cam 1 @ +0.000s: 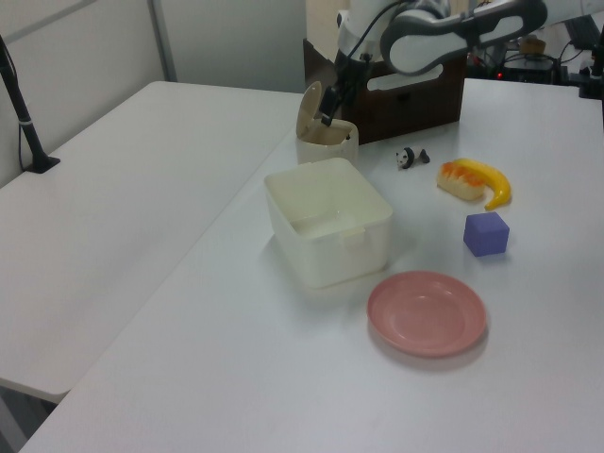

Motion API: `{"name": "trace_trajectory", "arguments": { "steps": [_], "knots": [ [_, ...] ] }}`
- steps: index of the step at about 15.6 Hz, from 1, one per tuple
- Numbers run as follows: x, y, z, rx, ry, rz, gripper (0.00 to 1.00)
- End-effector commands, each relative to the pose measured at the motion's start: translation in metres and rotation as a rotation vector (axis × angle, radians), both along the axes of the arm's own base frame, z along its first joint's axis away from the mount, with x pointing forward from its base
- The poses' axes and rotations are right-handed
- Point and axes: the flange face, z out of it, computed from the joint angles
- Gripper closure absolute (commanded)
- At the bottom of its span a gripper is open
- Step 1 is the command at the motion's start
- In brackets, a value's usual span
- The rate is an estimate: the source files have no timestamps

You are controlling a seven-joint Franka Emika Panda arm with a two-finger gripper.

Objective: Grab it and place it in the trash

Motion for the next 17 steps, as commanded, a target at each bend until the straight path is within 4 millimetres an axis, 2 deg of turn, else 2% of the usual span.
{"name": "trace_trajectory", "arguments": {
  "steps": [1, 2, 4, 6, 7, 11, 17],
  "knots": [
    [-0.030, 0.014, 0.004, -0.045, 0.134, 0.026, 0.18],
    [-0.033, 0.012, 0.000, -0.048, 0.172, 0.019, 0.18],
    [-0.047, 0.011, 0.005, -0.041, 0.266, -0.008, 0.03],
    [-0.061, 0.011, 0.023, -0.028, 0.325, -0.017, 0.00],
    [-0.068, 0.011, 0.037, -0.014, 0.344, -0.019, 0.00],
    [-0.098, 0.014, 0.116, 0.044, 0.336, -0.005, 0.00],
    [-0.138, 0.014, 0.177, 0.066, 0.302, -0.028, 0.00]
  ]
}}
